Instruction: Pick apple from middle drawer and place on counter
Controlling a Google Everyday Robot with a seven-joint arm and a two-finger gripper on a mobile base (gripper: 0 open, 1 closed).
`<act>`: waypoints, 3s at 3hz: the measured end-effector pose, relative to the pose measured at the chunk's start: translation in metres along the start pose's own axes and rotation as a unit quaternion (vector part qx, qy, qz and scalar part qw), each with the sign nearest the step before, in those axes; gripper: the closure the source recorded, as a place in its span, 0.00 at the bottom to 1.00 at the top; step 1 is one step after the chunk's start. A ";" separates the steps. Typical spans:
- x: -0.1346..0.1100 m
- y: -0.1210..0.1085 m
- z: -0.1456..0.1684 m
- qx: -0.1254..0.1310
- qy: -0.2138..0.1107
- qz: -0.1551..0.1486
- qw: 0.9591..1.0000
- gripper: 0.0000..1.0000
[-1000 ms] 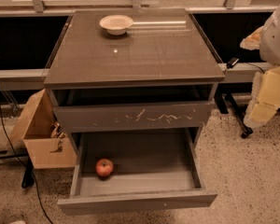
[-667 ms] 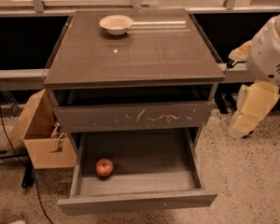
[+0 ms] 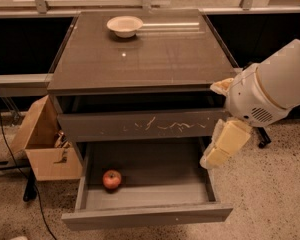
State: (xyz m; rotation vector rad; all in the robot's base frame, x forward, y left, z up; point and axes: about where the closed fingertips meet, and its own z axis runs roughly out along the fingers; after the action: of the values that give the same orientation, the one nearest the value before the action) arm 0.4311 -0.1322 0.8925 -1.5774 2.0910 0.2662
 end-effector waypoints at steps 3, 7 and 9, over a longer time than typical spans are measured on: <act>0.026 0.002 0.075 0.014 0.051 -0.032 0.998 0.00; 0.047 0.025 0.282 -0.036 -0.076 0.023 0.996 0.00; 0.049 0.025 0.285 -0.039 -0.075 0.024 0.996 0.00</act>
Offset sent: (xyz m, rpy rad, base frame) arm 0.0175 0.0151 -0.0814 -0.2587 -0.0432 0.0191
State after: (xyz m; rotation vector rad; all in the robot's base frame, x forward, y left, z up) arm 0.4754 -0.0398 0.6209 -1.5039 2.0255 0.4735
